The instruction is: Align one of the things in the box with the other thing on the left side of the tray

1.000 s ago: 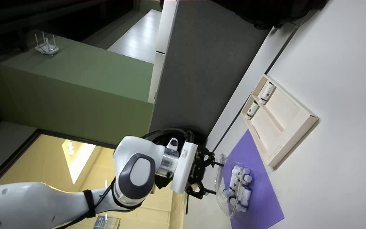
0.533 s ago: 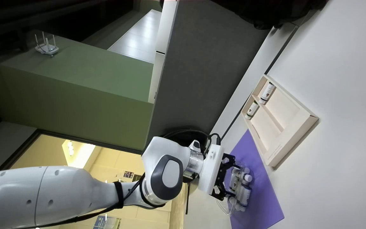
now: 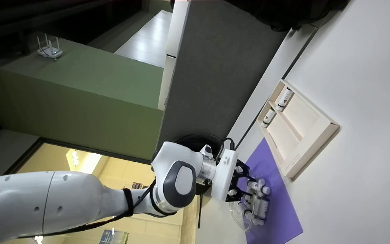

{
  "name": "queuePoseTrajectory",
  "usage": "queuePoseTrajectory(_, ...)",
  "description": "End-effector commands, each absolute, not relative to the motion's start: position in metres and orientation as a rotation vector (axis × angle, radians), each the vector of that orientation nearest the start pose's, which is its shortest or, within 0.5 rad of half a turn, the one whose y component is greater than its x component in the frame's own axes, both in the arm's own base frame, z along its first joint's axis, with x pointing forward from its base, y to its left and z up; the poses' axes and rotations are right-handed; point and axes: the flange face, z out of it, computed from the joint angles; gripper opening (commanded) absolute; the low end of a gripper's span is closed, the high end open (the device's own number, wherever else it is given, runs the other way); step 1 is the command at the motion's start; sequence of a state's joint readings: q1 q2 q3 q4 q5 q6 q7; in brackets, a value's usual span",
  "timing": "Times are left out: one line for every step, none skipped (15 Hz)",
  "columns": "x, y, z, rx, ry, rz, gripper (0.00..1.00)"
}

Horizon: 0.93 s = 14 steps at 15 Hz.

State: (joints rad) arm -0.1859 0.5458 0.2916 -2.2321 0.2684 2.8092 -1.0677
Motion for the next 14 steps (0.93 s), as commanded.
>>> queuePoseTrajectory(0.545,0.046,0.143,-2.697,-1.119,-0.107,0.26)
queuePoseTrajectory(0.546,0.042,0.144,-2.712,-1.077,-0.071,0.19)
queuePoseTrajectory(0.545,0.039,0.146,-2.721,-1.032,-0.032,0.13)
queuePoseTrajectory(0.545,0.036,0.148,-2.723,-0.990,-0.004,0.12)
queuePoseTrajectory(0.547,0.034,0.156,-2.724,-0.955,0.006,0.12)
queuePoseTrajectory(0.547,0.031,0.165,-2.730,-0.925,0.009,0.12)
queuePoseTrajectory(0.547,0.028,0.174,-2.734,-0.901,0.005,0.12)
queuePoseTrajectory(0.547,0.023,0.188,-2.743,-0.878,-0.018,0.12)
queuePoseTrajectory(0.547,0.020,0.201,-2.754,-0.853,-0.041,0.12)
queuePoseTrajectory(0.548,0.014,0.217,-2.776,-0.813,-0.087,0.12)
queuePoseTrajectory(0.549,0.006,0.228,-2.809,-0.751,-0.146,0.12)
queuePoseTrajectory(0.550,-0.003,0.236,-2.838,-0.690,-0.196,0.12)
queuePoseTrajectory(0.549,-0.014,0.242,-2.856,-0.629,-0.227,0.12)
queuePoseTrajectory(0.548,-0.027,0.246,-2.872,-0.562,-0.258,0.12)
